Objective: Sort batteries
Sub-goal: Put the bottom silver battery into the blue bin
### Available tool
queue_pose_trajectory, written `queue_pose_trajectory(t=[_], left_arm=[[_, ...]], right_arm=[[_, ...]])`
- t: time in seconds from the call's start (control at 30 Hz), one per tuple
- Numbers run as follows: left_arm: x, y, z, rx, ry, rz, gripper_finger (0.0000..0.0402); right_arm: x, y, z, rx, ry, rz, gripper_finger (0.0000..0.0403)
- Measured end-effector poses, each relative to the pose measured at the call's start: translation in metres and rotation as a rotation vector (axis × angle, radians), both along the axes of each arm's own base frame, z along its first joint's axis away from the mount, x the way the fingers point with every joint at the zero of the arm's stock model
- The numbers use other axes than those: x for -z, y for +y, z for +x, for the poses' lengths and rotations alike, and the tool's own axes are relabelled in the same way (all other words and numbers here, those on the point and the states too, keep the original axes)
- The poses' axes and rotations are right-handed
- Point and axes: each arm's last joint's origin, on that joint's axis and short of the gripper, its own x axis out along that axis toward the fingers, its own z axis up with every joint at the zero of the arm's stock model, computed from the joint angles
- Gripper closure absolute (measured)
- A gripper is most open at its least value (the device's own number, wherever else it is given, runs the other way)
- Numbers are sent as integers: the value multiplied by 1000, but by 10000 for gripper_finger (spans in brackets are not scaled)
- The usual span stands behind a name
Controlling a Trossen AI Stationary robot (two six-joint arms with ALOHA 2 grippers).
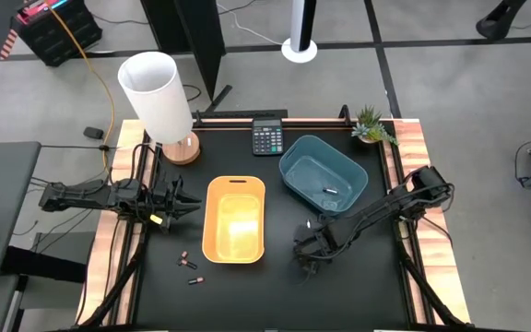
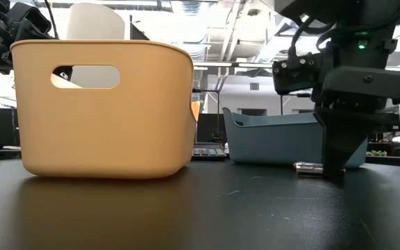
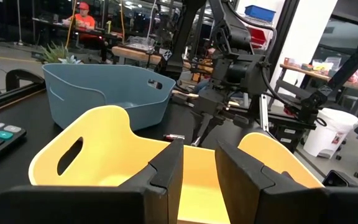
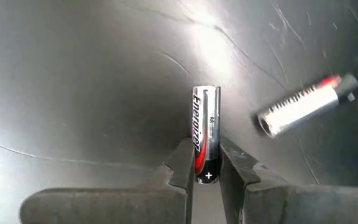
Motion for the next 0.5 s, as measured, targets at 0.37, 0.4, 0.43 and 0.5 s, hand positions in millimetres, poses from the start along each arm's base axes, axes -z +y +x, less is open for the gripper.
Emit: queue_pose_trajectory(t=[0.37, 0.4, 0.43, 0.5], left_arm=[[0, 0, 0, 0, 0, 0, 311], [0, 0, 0, 0, 0, 0, 311], [0, 0, 0, 0, -1, 0, 311], [0, 0, 0, 0, 0, 0, 311]], right_arm=[[-13, 1, 11, -41, -43, 1, 338], [-16, 1, 13, -44, -52, -4, 338], [-18, 0, 15, -45, -59, -11, 338], [-24, -2, 19, -51, -66, -22, 338]])
